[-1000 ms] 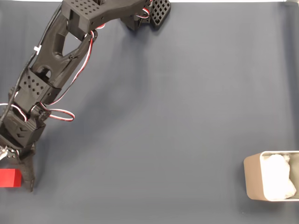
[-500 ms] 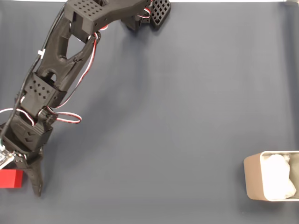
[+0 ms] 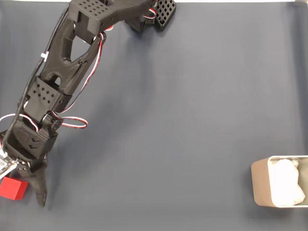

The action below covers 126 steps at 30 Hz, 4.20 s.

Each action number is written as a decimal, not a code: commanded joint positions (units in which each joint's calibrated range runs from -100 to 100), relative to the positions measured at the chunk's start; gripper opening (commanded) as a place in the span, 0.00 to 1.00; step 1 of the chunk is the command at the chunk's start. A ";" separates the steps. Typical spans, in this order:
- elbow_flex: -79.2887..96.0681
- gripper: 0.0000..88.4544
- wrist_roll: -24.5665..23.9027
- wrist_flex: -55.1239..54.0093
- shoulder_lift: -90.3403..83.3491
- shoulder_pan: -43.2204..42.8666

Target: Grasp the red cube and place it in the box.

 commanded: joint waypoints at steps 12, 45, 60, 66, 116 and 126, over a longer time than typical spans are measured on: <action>0.59 0.47 -0.44 -0.98 -6.92 -1.47; 0.86 0.10 2.10 -3.03 -6.83 -1.55; 5.97 0.01 2.88 0.17 -12.90 -2.54; 12.45 0.00 2.69 2.14 -21.48 -4.88; 34.71 0.00 3.96 8.12 -54.92 -52.97; 29.42 0.00 3.91 8.12 -48.95 -57.72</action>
